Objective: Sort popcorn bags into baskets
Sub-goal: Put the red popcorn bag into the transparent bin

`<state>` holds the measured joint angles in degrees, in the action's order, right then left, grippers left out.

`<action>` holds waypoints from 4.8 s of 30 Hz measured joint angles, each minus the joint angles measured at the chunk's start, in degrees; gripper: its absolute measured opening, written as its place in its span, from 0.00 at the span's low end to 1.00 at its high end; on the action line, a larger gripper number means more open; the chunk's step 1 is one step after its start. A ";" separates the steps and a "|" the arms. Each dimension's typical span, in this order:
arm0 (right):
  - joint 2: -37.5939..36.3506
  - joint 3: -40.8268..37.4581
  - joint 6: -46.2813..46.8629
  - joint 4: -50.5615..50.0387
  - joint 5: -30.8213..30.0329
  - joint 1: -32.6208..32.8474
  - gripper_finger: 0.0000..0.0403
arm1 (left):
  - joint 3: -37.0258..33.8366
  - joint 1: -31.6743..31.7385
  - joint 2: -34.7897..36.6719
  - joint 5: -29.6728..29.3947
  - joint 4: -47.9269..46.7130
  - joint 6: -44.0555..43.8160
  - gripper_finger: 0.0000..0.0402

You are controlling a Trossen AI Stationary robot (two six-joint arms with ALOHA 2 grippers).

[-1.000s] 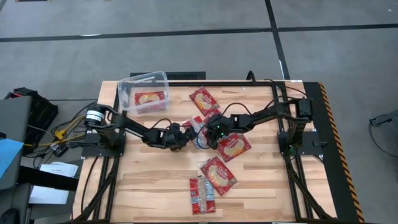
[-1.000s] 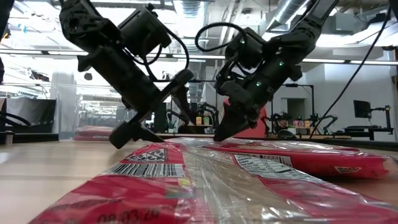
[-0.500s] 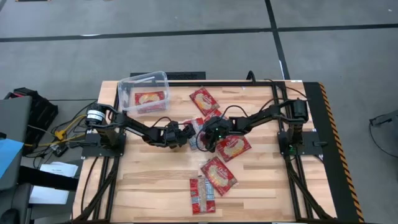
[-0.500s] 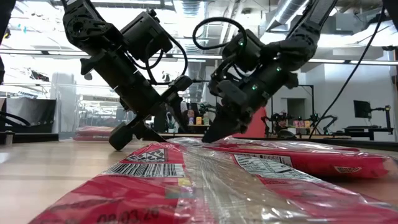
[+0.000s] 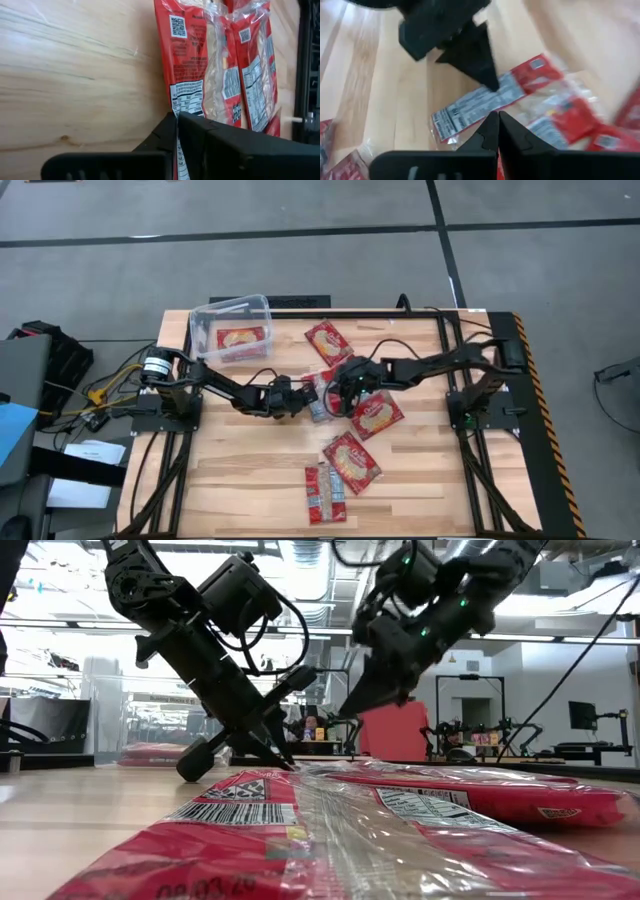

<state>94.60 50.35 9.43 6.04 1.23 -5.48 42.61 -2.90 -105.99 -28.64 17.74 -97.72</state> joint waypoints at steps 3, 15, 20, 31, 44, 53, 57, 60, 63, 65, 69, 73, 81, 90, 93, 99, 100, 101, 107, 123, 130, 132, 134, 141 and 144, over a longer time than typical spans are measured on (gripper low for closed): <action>-3.02 0.02 -0.94 -4.14 -1.66 0.02 0.04 | 0.19 0.07 1.55 0.30 -0.09 0.99 0.00; -3.38 0.01 -0.95 -8.73 -3.10 -0.30 0.06 | 2.61 0.12 14.18 2.05 -4.37 12.27 0.00; -4.52 0.02 -2.22 -9.66 -3.10 -0.57 0.03 | 3.34 0.14 20.22 3.34 -9.89 14.09 0.00; -5.34 0.02 -3.23 -11.20 -4.33 -2.24 0.08 | 3.68 0.42 31.80 7.03 -17.52 18.40 0.00; -2.42 -0.09 -2.27 -2.50 -2.47 -1.14 0.04 | -0.38 -3.20 30.08 6.74 -39.08 4.48 0.33; 8.32 0.70 -0.41 6.64 0.62 0.33 0.04 | -7.23 -3.41 23.85 6.30 -25.29 -3.62 0.73; 10.87 1.36 -0.37 6.19 0.84 0.13 0.04 | -8.08 -3.46 18.22 5.76 -19.05 -5.86 0.76; 12.27 2.26 -0.38 6.46 0.79 0.00 0.06 | -7.72 -3.41 14.05 4.53 -12.68 -4.91 0.77; 15.20 3.41 -0.28 6.63 1.85 0.01 0.07 | -7.50 -3.00 11.16 3.56 -6.96 -3.85 0.76; 17.05 4.53 -0.36 6.14 3.17 0.02 0.06 | -7.53 -2.78 8.54 3.48 -2.30 -3.13 0.76; 20.26 7.38 -1.33 6.83 5.71 0.11 0.04 | -7.53 -2.45 5.96 4.14 3.52 -2.20 0.73; 20.69 8.68 -1.92 5.22 6.94 0.09 0.05 | -7.48 -2.40 5.92 4.43 3.71 -1.37 0.70; 18.14 8.50 -2.41 -0.15 6.88 -1.28 0.08 | -7.46 -2.12 6.34 8.10 4.91 -0.88 0.46; 9.64 8.41 -6.94 -9.38 6.44 -3.42 0.05 | -6.76 -2.33 9.14 10.30 6.36 1.50 0.04; 5.82 8.39 -7.13 -11.16 6.45 -4.32 0.07 | -6.00 -2.34 10.57 12.07 5.91 1.95 0.04; -3.02 8.41 -9.26 -14.64 6.01 -7.27 0.08 | -1.79 -2.54 15.13 21.32 4.25 8.53 0.02; -4.47 8.41 -9.48 -15.46 6.01 -7.79 0.07 | -0.82 -2.54 16.24 22.72 2.43 9.40 0.02; -5.58 8.45 -9.68 -15.49 5.98 -8.23 0.07 | 0.46 -2.54 17.32 23.18 0.13 10.16 0.02; -11.94 8.40 -10.13 -20.31 5.76 -11.12 0.04 | 9.05 -1.42 24.70 15.60 -18.80 13.84 0.01; -14.72 8.48 -9.93 -22.50 2.76 -12.15 0.04 | 15.36 7.18 42.45 -39.28 -44.69 6.11 0.02; -11.78 8.46 -9.93 -22.45 2.78 -10.43 0.07 | 15.34 21.33 43.04 -21.38 -50.34 24.70 0.01; -11.66 8.44 -9.94 -22.55 2.78 -10.12 0.09 | 15.57 26.21 43.01 -10.77 -50.24 36.09 0.01; -11.70 8.44 -9.94 -22.16 2.78 -9.99 0.09 | 16.54 31.36 43.01 -0.25 -50.23 44.21 0.01; -11.70 8.44 -9.55 -22.33 2.78 -10.78 0.05 | 21.18 48.08 43.01 20.05 -56.93 64.94 0.01; -11.70 8.44 -9.07 -22.32 2.76 -10.81 0.04 | 21.93 53.35 43.01 28.91 -58.71 73.95 0.01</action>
<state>82.89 58.78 0.36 -16.27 3.99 -16.29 64.55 50.46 -62.98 0.27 -40.97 -23.77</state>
